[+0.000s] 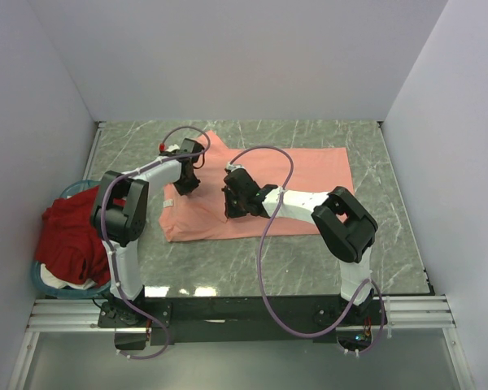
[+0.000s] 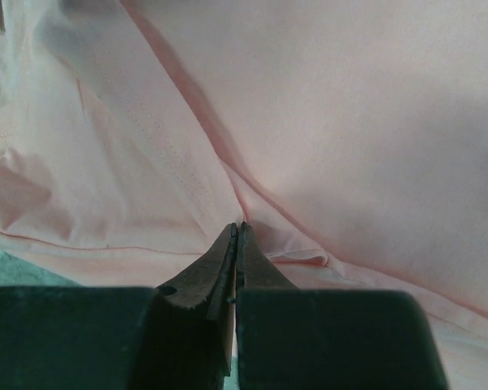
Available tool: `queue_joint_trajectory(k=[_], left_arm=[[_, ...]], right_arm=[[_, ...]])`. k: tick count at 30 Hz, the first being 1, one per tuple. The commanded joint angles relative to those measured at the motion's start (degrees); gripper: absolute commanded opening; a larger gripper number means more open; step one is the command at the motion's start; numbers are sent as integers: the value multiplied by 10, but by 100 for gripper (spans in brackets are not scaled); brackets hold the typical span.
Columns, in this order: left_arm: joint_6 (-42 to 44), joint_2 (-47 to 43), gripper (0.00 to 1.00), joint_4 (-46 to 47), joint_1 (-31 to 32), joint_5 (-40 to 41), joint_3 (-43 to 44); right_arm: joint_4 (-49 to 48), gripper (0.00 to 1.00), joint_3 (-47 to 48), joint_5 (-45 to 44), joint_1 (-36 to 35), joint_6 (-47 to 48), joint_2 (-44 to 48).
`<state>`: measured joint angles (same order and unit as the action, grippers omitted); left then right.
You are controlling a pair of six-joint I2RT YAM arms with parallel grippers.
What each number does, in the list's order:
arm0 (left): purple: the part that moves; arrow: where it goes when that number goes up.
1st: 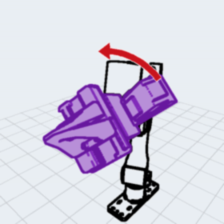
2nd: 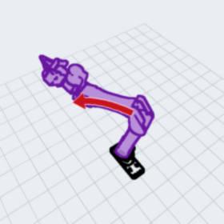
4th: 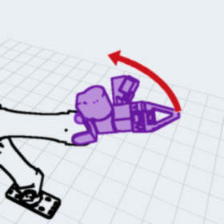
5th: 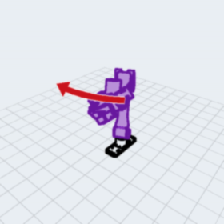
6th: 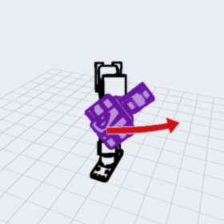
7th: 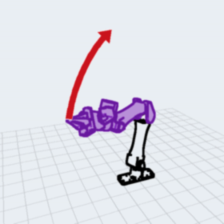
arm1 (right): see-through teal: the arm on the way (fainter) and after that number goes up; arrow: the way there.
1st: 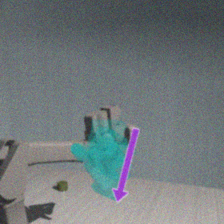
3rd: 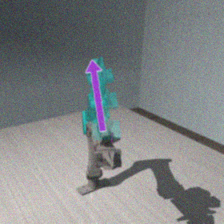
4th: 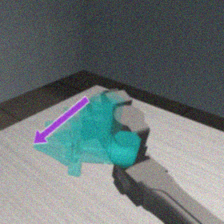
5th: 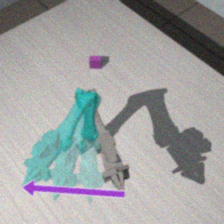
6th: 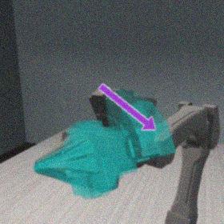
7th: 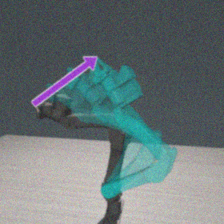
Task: Fold and stack the t-shirts
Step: Fold the tshirt
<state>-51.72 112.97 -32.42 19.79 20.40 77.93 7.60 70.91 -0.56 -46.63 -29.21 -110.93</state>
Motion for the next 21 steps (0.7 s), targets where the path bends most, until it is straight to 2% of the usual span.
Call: queue_joint_trajectory(k=[1, 8, 10, 17, 21], left_arm=[[3, -12, 27, 1, 8, -2, 4], [6, -27, 12, 0, 12, -5, -1], [5, -34, 1, -2, 12, -3, -3], [8, -63, 1, -14, 12, -4, -1], [11, -81, 4, -9, 12, -12, -12]], right_arm=[[-19, 0, -1, -3, -1, -8, 13], [-16, 0, 4, -5, 0, -8, 11], [-14, 0, 5, -5, 0, -7, 12], [-7, 0, 12, -7, 1, -5, 14], [-6, 0, 15, -8, 3, -5, 13]])
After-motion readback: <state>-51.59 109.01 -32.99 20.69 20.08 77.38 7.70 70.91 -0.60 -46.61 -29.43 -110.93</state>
